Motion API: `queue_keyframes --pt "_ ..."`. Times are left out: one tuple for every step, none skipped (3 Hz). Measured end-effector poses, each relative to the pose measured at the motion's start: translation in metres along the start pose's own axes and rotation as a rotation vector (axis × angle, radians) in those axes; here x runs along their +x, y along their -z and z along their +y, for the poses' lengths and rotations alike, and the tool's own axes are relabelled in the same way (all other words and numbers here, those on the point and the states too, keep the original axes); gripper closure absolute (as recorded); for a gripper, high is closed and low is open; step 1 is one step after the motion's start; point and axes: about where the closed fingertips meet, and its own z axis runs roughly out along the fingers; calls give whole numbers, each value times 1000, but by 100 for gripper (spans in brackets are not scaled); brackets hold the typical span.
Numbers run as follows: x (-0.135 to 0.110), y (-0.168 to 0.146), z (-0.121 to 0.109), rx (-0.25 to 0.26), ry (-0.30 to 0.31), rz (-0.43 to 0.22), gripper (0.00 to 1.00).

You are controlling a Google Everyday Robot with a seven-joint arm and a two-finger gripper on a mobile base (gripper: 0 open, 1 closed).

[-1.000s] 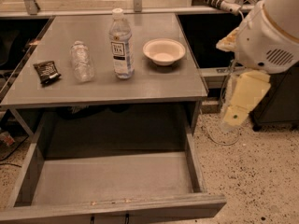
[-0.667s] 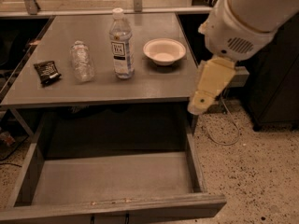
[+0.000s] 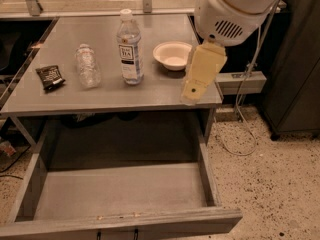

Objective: Place water bottle into top drawer

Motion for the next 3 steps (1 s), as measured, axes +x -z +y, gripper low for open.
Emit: queue_keyframes --pt "-35 -3 0 26 12 -73 0" --pt "-89 -7 6 25 76 -182 0" --pt "-130 -10 24 -14 156 -282 0"
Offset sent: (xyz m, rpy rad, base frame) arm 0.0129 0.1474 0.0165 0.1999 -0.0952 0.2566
